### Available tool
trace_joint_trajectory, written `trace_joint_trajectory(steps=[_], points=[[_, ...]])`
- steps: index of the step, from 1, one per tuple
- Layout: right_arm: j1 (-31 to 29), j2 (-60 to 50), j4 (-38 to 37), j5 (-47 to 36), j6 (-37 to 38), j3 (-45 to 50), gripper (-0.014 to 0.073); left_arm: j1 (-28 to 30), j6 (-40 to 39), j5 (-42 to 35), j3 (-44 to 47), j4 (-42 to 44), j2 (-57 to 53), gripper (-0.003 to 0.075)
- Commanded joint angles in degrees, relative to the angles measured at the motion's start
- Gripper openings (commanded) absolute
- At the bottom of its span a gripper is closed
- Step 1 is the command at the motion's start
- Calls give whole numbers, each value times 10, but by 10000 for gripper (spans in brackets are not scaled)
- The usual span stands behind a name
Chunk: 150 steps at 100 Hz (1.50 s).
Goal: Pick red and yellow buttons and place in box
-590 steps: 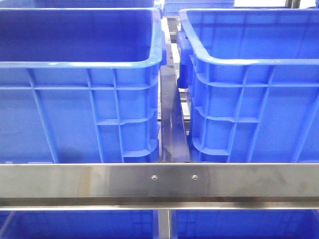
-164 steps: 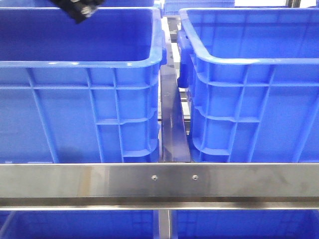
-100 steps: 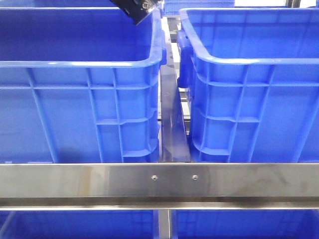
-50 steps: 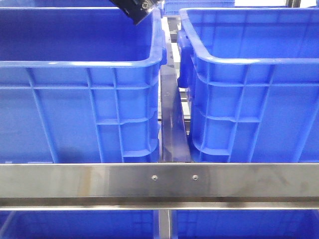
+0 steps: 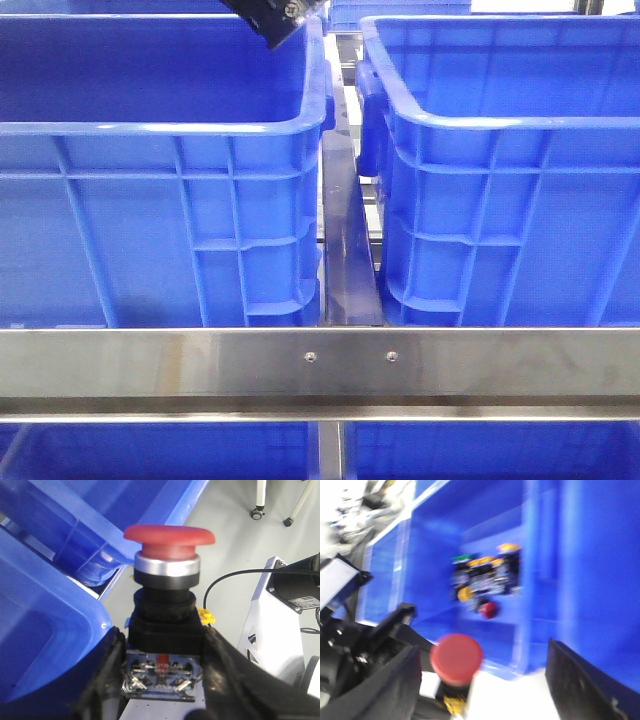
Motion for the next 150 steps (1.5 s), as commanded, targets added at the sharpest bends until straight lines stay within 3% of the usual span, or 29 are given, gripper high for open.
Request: trace_joint_trajectory(steps=[1,19,47,71,88,97,112,119,134,150], points=[[18,32,98,14,-55,-24,537,-3,1,-15,-15,-32,-22,81],[59,88,169,44,-108,-38,537,-3,1,-15,-15,-32,-22,81],[69,102,177,51,-114,-38,530,-3,1,-15,-15,-32,-22,81],[69,102,177,60,-114,-38,231,-3,1,-15,-15,-32,-22,81],[69,102,177,60,-114,-38,215,-3,1,-26,-15,-32,-22,92],[69,102,177,60,-114,-38,215,-3,1,-29,-15,-31,-22,165],[69,102,177,56,-115,-38,215,-3,1,-31,-15,-31,-22,421],[68,102,177,51,-115,-38,215,-3,1,-31,-15,-31,-22,496],[36,102,177,38,-135,-38,215,-1,1,-31,-15,-31,-22,514],[-40,102,174,39,-151,-46,215,8,1,-30,-15,-31,-22,514]])
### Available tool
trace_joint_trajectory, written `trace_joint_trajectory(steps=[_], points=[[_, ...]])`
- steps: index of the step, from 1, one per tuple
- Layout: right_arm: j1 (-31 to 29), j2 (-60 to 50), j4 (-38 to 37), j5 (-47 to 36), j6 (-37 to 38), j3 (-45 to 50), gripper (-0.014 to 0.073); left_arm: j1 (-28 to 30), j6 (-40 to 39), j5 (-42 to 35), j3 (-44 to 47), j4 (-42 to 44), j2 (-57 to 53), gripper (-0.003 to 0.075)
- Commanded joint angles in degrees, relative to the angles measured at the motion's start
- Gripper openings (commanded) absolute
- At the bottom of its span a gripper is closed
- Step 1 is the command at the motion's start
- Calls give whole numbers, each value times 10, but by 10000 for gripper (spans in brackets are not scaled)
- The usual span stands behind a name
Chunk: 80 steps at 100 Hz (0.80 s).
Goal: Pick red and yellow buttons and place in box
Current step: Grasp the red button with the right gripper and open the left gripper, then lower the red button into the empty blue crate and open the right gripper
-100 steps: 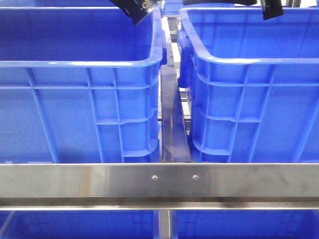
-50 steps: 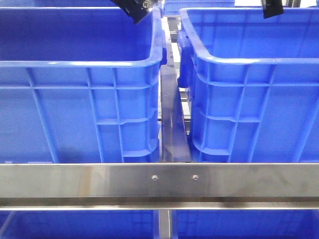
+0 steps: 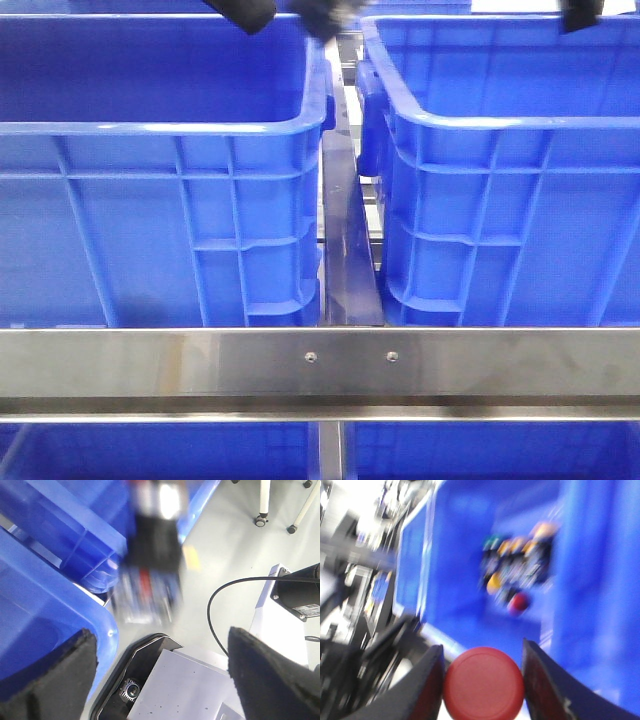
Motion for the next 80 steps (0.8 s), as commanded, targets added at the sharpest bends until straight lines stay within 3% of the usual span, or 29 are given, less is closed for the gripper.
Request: trace_joint_trajectory(steps=[1,13,21,50,59,67,80], points=[[-40,-15,35,6,-21,-26,215,8,1,-14,-15,-31,-22,514],[-99,-15,32,-8,-91,-58,215,22,-2,-10,-15,-31,-22,514],[-118,-13,21,-56,-191,-72,215,25,-4,-10,-15,-32,-22,514],[-106,35,21,-255,-506,-78,215,25,-4,-10,-15,-51,-22,514],[-105,68,56,-289,-574,-79,215,25,-4,-10,-15,-51,-22,514],[-105,105,118,-285,-610,-91,215,25,-4,-10,-15,-52,-22,514],[-105,161,154,-276,-673,-129,215,25,-4,-10,-15,-52,-22,514]])
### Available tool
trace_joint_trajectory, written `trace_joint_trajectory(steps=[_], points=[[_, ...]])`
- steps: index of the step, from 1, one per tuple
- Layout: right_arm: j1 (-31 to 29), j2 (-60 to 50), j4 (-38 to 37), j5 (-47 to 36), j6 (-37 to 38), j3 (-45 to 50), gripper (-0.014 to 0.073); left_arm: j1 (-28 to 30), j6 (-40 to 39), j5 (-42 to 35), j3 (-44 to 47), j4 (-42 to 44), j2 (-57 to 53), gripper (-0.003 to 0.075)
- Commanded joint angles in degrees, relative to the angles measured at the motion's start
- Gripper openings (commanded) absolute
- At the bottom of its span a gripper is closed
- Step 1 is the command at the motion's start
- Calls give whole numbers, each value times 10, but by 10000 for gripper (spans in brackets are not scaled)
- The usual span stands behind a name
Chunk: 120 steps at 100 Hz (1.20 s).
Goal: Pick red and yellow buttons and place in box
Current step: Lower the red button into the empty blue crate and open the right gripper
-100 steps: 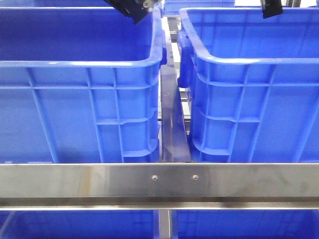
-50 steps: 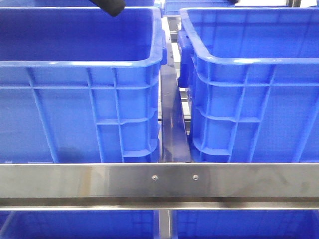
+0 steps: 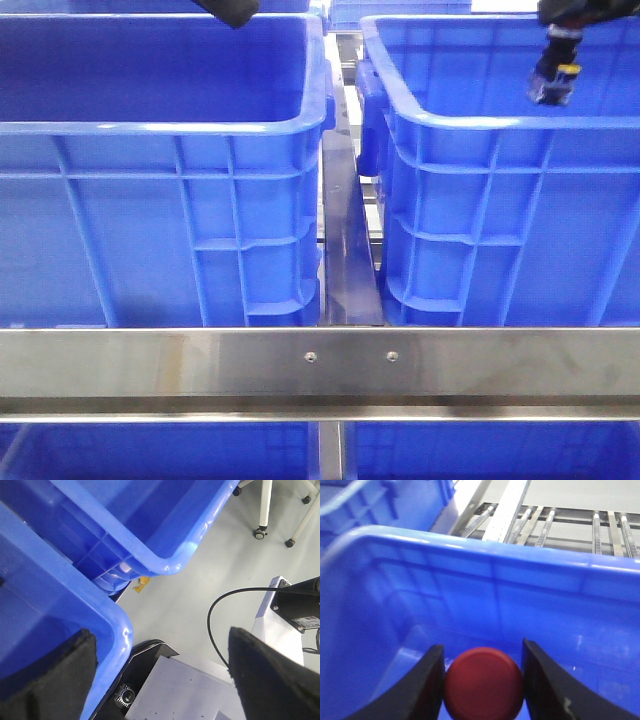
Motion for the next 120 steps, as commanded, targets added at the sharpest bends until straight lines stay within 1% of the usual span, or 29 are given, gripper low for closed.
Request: trace_joint_trajectory(steps=[1,8,31,47,62,75,82,95,102,111,120], points=[[-1,8,47,8,-55,-45,215,0,-4,-11,-15,-34,-22,514],[-1,37,47,8,-70,-66,215,0,-4,-11,-15,-34,-22,514],[-1,106,47,19,-74,-116,215,0,-4,-11,-15,-34,-22,514],[0,135,53,24,-77,-123,215,0,-4,-11,-15,-34,-22,514],[3,153,61,21,-99,-123,215,0,-4,-11,-15,-34,-22,514],[3,159,63,20,-99,-123,220,0,-4,-11,-15,-34,-22,514],[3,159,64,19,-99,-123,262,0,-4,-11,-15,-34,-22,514],[3,159,64,16,-99,-123,427,0,-4,-11,-15,-34,-22,514],[3,157,64,16,-99,-123,485,0,-4,-11,-15,-34,-22,514],[3,152,64,8,-99,-123,510,0,-4,-11,-15,-34,-22,514],[3,137,64,-5,-99,-122,510,0,-4,-11,-15,-34,-22,514]])
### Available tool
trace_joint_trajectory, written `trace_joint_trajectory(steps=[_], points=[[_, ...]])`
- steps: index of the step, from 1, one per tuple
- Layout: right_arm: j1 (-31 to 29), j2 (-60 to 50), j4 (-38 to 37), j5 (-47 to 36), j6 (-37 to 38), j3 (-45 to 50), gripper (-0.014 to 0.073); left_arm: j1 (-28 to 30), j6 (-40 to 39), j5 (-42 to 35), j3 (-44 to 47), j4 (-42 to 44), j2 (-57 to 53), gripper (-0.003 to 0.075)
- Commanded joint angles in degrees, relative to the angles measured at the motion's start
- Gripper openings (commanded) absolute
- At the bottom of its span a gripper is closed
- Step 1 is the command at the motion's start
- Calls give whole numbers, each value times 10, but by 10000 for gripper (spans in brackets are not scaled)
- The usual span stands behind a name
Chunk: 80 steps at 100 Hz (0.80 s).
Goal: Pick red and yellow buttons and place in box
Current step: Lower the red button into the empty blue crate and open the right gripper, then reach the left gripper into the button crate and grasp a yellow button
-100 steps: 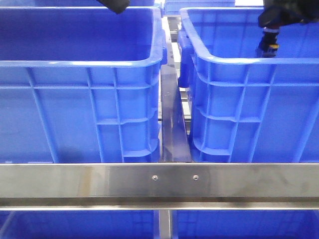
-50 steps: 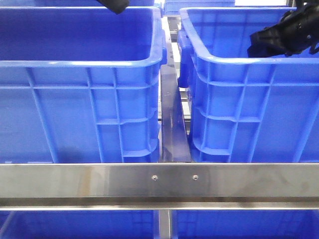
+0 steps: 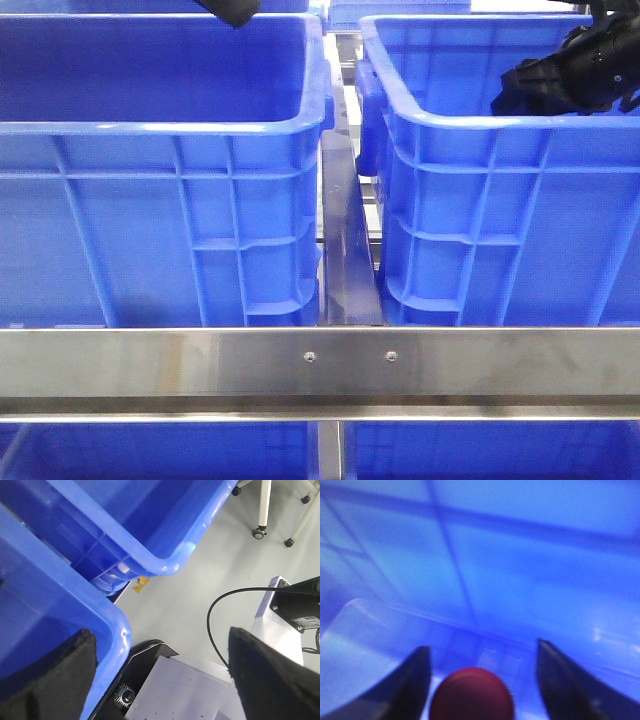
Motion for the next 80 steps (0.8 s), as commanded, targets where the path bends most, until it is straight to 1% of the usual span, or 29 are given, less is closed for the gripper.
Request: trace_joint_trajectory(steps=[1,19,28,35,47,54,61,71,80], points=[[1,-51,15,5,-7,-15,510,0,-4,-11,-15,-34,-22,514],[1,-107,15,2,3,6,506,0,-4,-11,-15,-34,-22,513],[1,-150,15,1,9,33,491,0,-4,-11,-15,-34,-23,496],[1,-178,15,1,9,56,411,0,-4,-11,-15,-34,-23,472],[1,-234,15,1,10,100,183,0,-4,-11,-15,-34,-23,442],[1,-268,15,4,10,125,89,1,-4,-11,-15,-34,-23,442],[1,-301,15,12,10,147,57,1,-4,-11,-15,-34,-23,442],[1,-344,15,42,10,175,58,1,-4,-11,-15,-34,-23,442],[1,-385,15,90,14,198,56,3,-4,-11,-15,-34,-23,442]])
